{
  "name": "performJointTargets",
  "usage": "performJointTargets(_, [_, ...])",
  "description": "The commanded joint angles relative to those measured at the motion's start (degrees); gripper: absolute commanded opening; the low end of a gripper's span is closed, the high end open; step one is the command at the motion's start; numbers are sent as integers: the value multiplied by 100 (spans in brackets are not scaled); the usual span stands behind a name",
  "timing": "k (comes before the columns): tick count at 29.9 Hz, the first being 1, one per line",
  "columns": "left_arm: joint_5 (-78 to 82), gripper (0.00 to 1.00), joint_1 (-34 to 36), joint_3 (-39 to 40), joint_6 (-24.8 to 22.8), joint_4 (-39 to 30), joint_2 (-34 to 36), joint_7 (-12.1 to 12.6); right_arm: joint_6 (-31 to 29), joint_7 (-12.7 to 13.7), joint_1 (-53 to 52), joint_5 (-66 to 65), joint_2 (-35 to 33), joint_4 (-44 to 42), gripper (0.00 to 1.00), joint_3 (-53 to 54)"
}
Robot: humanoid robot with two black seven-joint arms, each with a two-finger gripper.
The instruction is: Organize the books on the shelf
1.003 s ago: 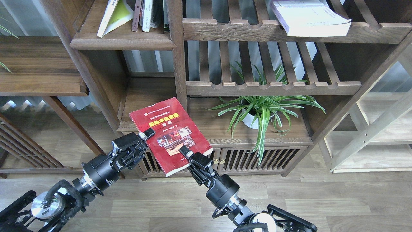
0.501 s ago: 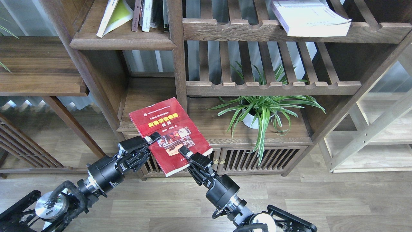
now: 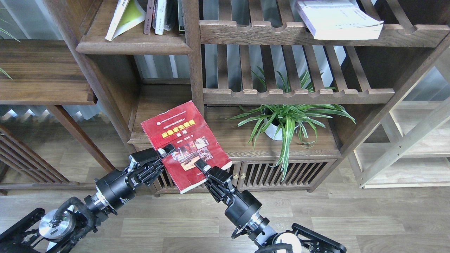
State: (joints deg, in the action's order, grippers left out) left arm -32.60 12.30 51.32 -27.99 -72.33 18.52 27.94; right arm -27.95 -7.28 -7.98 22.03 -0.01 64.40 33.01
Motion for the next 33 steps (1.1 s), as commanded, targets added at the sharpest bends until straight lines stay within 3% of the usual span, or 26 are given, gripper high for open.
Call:
performJointTargets(1, [8,5,-17,9,-1,-1,38,6,0,-2,7,3,1,3,14,4])
performJointTargets(7, [-1,4,-17,53,-1,-1,46,6,0,-2,-20,3,1,3,24,4])
performJointTargets(13, [-27,4,-78,150,-1,-1,82,6,9,-2,-55,-409,1,-6,61,21])
performJointTargets(18, [-36,4,-149,264,-1,-1,90,6,17,7,-37,-647,1,-41,82,83])
performJointTargets(20, [-36,4,-166,326,-1,-1,99,6,0,7,-29,-682,1,-68,95,135])
performJointTargets(33, [-106,4,-526,484,-1,-343,328,6,-5,7,112,-691,1,-296,99,636])
